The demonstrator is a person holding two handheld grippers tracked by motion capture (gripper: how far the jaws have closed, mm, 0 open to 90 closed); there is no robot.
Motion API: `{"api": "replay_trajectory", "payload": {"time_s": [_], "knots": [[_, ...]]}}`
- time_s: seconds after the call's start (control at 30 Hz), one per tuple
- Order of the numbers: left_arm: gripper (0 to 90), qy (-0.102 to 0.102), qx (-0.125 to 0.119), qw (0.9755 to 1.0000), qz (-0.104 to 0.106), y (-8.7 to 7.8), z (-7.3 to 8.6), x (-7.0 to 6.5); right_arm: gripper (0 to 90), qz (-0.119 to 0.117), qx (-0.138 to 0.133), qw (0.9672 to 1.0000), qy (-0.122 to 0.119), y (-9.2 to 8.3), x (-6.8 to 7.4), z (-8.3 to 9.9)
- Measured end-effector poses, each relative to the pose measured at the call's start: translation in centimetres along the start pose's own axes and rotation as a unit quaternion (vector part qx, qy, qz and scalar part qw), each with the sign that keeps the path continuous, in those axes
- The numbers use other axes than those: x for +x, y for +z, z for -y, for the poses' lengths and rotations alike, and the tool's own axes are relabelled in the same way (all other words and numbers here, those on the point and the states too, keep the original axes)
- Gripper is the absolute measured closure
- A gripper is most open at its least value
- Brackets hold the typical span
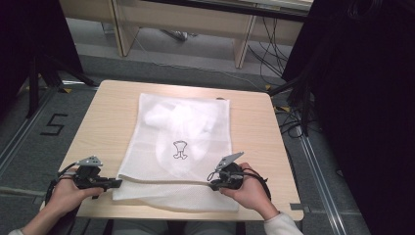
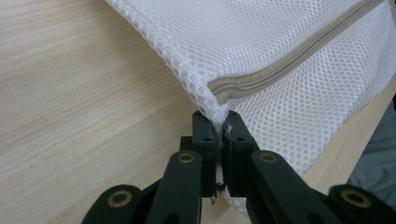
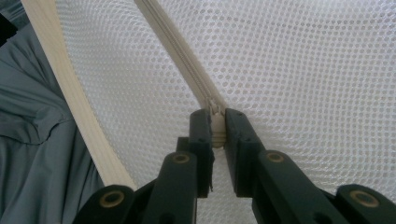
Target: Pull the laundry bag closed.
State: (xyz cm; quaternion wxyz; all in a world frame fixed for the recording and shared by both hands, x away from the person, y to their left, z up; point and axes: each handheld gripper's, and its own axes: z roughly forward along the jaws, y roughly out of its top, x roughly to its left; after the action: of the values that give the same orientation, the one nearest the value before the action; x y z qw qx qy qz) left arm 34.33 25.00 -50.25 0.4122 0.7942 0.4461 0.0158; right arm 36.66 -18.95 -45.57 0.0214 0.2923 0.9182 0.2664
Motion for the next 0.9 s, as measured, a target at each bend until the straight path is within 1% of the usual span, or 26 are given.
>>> {"api": "replay_trajectory", "payload": {"time_s": [0.03, 0.07, 0.1, 0.13, 0.17, 0.2, 0.27, 0.3, 0.33, 0.37, 0.4, 0.43, 0.47, 0.5, 0.53, 0.57, 0.6, 0.63, 0.67, 0.73, 0.8, 0.83, 0.87, 0.9], "knots": [[85.0, 0.001, -0.001, 1.0000, -0.001, 0.01, 0.00, 0.00, 82.5, 0.000, 0.002, 1.0000, -0.002, -0.08, -0.10, 0.03], [85.0, 0.000, 0.000, 1.0000, 0.000, 0.01, 0.00, 0.00, 82.5, -0.002, 0.002, 1.0000, 0.002, -0.10, -0.06, 0.11], [85.0, 0.000, 0.000, 1.0000, 0.000, 0.03, 0.00, 0.00, 82.5, -0.003, 0.001, 1.0000, -0.001, -0.12, -0.18, 0.17], [85.0, 0.001, 0.009, 1.0000, -0.002, -0.08, -0.06, 0.02, 82.5, 0.000, 0.002, 1.0000, 0.001, -0.15, -0.20, 0.22], [85.0, 0.001, 0.009, 1.0000, 0.003, -0.07, -0.07, 0.08, 82.5, -0.003, 0.003, 1.0000, 0.008, -0.18, -0.12, 0.31], [85.0, 0.002, 0.010, 0.9999, 0.001, -0.09, -0.08, 0.04, 82.5, -0.001, 0.000, 1.0000, 0.004, -0.22, -0.25, 0.34], [85.0, 0.003, 0.010, 0.9999, 0.001, -0.10, -0.07, 0.06, 82.5, -0.002, 0.000, 1.0000, 0.005, -0.28, -0.24, 0.42], [85.0, 0.001, 0.006, 1.0000, -0.002, -0.06, -0.04, 0.01, 82.5, 0.001, 0.000, 1.0000, 0.004, -0.28, -0.27, 0.47], [85.0, 0.003, 0.008, 1.0000, 0.002, -0.06, -0.05, 0.06, 82.5, 0.001, -0.001, 0.9999, 0.010, -0.32, -0.25, 0.52], [85.0, 0.005, 0.012, 0.9999, 0.004, -0.11, -0.09, 0.09, 82.5, 0.002, 0.001, 1.0000, 0.005, -0.42, -0.35, 0.56], [85.0, 0.004, 0.009, 0.9999, 0.000, -0.09, -0.06, 0.05, 82.5, 0.001, 0.001, 1.0000, 0.008, -0.45, -0.35, 0.61], [85.0, 0.004, 0.010, 0.9999, 0.002, -0.10, -0.06, 0.08, 82.5, 0.001, -0.003, 1.0000, 0.008, -0.48, -0.37, 0.66], [85.0, 0.002, 0.009, 1.0000, 0.002, -0.10, -0.07, 0.04, 82.5, 0.003, -0.001, 0.9999, 0.010, -0.51, -0.35, 0.70], [85.0, 0.000, 0.001, 1.0000, -0.001, 0.01, 0.00, -0.02, 82.5, 0.002, -0.002, 1.0000, 0.005, -0.54, -0.45, 0.74], [85.0, 0.001, 0.000, 1.0000, 0.001, 0.00, 0.00, 0.00, 82.5, 0.000, -0.005, 1.0000, 0.007, -0.55, -0.48, 0.80], [85.0, 0.004, 0.007, 1.0000, 0.004, -0.06, -0.05, 0.06, 82.5, -0.001, -0.005, 1.0000, 0.006, -0.57, -0.51, 0.83], [85.0, 0.005, 0.012, 0.9999, 0.003, -0.11, -0.09, 0.06, 82.5, 0.001, -0.006, 1.0000, 0.008, -0.55, -0.46, 0.84], [85.0, 0.005, 0.012, 0.9999, 0.005, -0.11, -0.09, 0.08, 82.5, 0.002, -0.005, 1.0000, 0.007, -0.60, -0.44, 0.83], [85.0, 0.003, 0.006, 1.0000, 0.001, -0.07, -0.05, 0.02, 82.5, 0.003, -0.003, 0.9999, 0.012, -0.63, -0.36, 0.83], [85.0, 0.001, 0.009, 1.0000, 0.002, -0.08, -0.07, 0.05, 82.6, 0.005, 0.001, 1.0000, 0.008, -0.65, -0.41, 0.83], [85.0, 0.005, 0.013, 0.9999, 0.004, -0.12, -0.09, 0.10, 82.6, 0.003, 0.003, 0.9999, 0.012, -0.65, -0.42, 0.88], [85.0, 0.004, 0.012, 0.9999, 0.002, -0.12, -0.08, 0.06, 82.6, 0.002, 0.005, 0.9998, 0.018, -0.65, -0.29, 0.88], [85.0, 0.001, 0.005, 1.0000, 0.000, -0.05, -0.04, 0.00, 82.6, 0.005, 0.003, 0.9999, 0.009, -0.66, -0.42, 0.86], [85.0, -0.001, -0.001, 1.0000, 0.001, 0.03, 0.01, -0.01, 82.5, 0.007, 0.003, 0.9999, 0.009, -0.66, -0.42, 0.85]]}}
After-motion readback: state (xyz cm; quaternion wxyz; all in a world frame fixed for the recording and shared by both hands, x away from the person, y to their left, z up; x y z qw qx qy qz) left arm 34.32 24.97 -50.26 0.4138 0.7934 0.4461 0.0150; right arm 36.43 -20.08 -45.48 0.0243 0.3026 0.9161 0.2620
